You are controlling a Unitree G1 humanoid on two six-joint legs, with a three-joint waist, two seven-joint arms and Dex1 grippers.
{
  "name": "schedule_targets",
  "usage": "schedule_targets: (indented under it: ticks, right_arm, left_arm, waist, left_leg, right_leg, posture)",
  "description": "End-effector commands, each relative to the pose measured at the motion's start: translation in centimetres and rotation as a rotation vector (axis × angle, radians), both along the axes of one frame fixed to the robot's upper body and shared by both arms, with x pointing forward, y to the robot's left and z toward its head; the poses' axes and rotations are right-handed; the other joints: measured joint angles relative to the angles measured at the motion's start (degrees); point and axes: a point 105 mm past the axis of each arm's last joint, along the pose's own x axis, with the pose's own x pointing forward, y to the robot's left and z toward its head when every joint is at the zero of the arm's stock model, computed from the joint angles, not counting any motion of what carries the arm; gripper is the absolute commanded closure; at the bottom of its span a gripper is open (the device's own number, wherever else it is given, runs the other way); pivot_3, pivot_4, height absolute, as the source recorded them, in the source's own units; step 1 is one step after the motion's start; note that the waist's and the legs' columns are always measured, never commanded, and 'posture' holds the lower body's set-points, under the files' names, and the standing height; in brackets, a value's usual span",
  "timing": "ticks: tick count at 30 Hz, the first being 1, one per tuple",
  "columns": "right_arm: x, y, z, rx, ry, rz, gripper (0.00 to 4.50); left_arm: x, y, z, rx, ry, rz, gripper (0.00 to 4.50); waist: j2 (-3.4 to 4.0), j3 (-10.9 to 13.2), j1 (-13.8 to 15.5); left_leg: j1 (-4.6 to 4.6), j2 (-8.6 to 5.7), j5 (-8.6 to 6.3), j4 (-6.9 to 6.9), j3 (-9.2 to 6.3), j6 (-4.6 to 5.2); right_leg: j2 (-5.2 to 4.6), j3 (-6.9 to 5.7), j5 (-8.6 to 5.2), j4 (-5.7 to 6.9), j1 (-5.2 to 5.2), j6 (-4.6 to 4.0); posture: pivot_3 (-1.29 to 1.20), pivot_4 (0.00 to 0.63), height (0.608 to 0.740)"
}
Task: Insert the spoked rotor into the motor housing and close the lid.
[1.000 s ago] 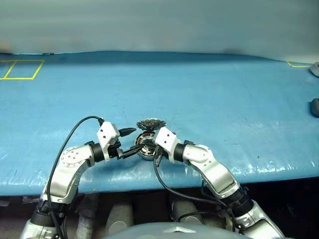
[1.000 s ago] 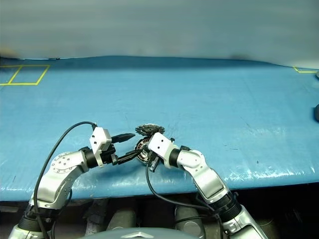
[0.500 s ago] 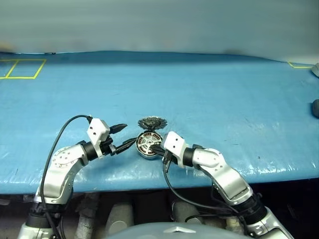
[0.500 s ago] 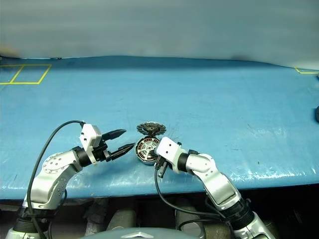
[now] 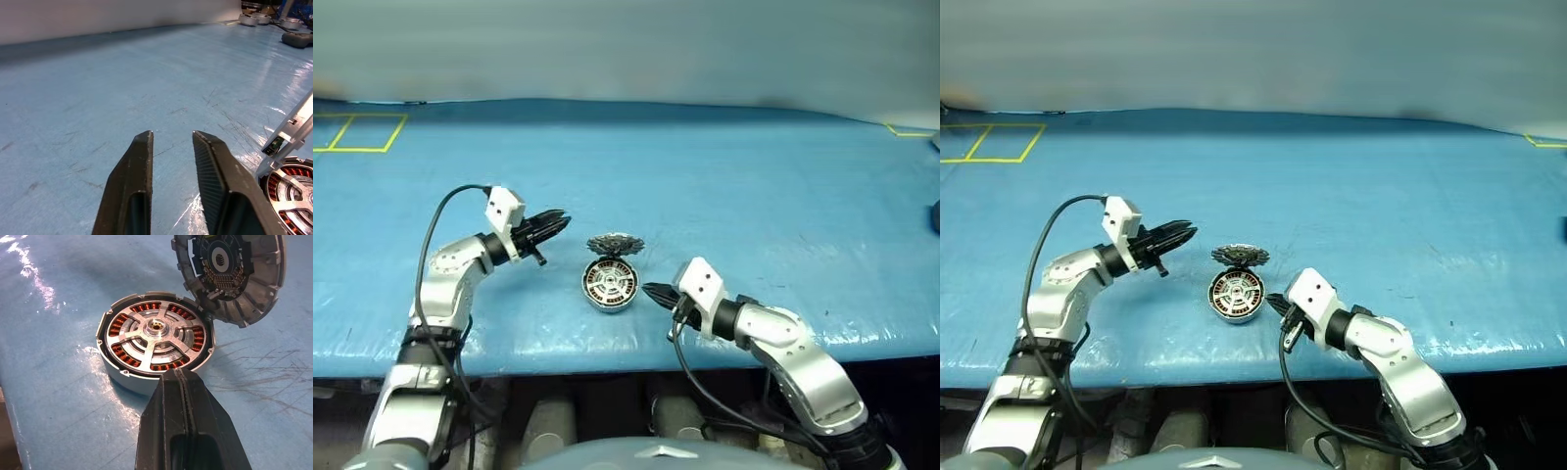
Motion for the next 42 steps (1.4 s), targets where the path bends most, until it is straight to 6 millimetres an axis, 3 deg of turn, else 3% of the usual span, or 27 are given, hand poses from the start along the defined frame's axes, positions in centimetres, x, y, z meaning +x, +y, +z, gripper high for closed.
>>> schedule_targets:
  ticks: [1, 3, 6, 10, 13, 19, 30, 42]
  right_arm:
    - [-1.5, 0.5, 1.4, 0.024, -0.002, 0.078, 4.50]
    - [-1.8, 0.3, 1.4, 0.000, -0.007, 0.084, 4.50]
    - [-1.7, -0.3, 1.3, -0.011, -0.012, 0.039, 4.50]
    - [-1.6, -1.0, 1.4, -0.001, -0.038, -0.039, 4.50]
    - [-1.2, -3.1, 0.7, -0.010, -0.066, -0.183, 4.50]
    - [-2.6, -3.6, 0.1, 0.031, -0.050, -0.240, 4.50]
    - [-2.0, -3.8, -0.3, 0.005, -0.072, -0.274, 4.50]
    - [-1.3, -3.5, -0.4, -0.021, -0.083, -0.257, 4.50]
  left_arm:
    - [0.6, -3.4, 2.8, 0.050, -0.133, -0.147, 4.49]
    - [0.7, -5.1, 4.3, 0.054, -0.175, -0.241, 4.49]
    - [0.0, -7.3, 4.8, 0.120, -0.201, -0.400, 4.49]
    - [-1.0, -8.9, 3.6, 0.211, -0.183, -0.538, 4.49]
    - [-1.8, -9.5, 1.9, 0.276, -0.155, -0.615, 4.49]
    - [-2.3, -9.4, 0.6, 0.301, -0.111, -0.660, 4.49]
    - [-4.8, -9.0, 0.3, 0.345, -0.103, -0.792, 4.49]
    - [-7.5, -8.5, -1.9, 0.397, -0.063, -0.829, 4.49]
  waist:
    - [-0.02, 0.0, 0.2]
    - [-0.02, 0.0, 0.3]
    - [-0.01, 0.0, 0.1]
    - [0.01, 0.0, -0.1]
    - [0.00, 0.0, 0.0]
    - [0.00, 0.0, 0.1]
    - [0.01, 0.0, 0.1]
    - [0.01, 0.0, 0.2]
  left_leg:
    - [-0.02, -0.01, 0.00, 0.01, -0.01, 0.00]
    - [-0.11, -0.02, 0.00, 0.06, -0.03, 0.01]
    - [-0.12, -0.02, 0.00, 0.08, -0.02, 0.01]
    - [-0.09, 0.00, -0.01, 0.02, -0.04, 0.02]
    - [-0.13, 0.00, -0.02, 0.02, -0.06, 0.03]
    - [-0.13, -0.01, -0.02, 0.12, -0.04, 0.05]
    - [-0.03, 0.00, -0.01, 0.16, -0.04, 0.04]
    - [-0.04, 0.01, -0.02, 0.16, -0.04, 0.06]
  right_leg:
    - [0.00, 0.00, 0.02, -0.01, 0.00, -0.03]
    - [0.00, -0.01, 0.11, -0.04, -0.02, -0.12]
    - [0.01, 0.01, 0.11, -0.07, -0.03, -0.10]
    - [0.05, 0.01, 0.08, -0.06, -0.03, -0.15]
    - [0.05, 0.01, 0.07, -0.06, -0.06, -0.13]
    - [0.02, 0.01, -0.05, -0.03, -0.02, 0.06]
    - [0.04, 0.04, -0.06, 0.09, 0.03, 0.11]
    - [0.03, 0.02, -0.10, 0.08, 0.03, 0.05]
  posture:
    - [0.00, 0.150, 0.740]
    - [0.00, 0.150, 0.740]
    - [0.00, 0.150, 0.740]
    - [0.00, 0.150, 0.740]
    - [0.00, 0.150, 0.740]
    - [0.00, 0.150, 0.740]
    - [0.00, 0.150, 0.740]
    - [0.00, 0.150, 0.740]
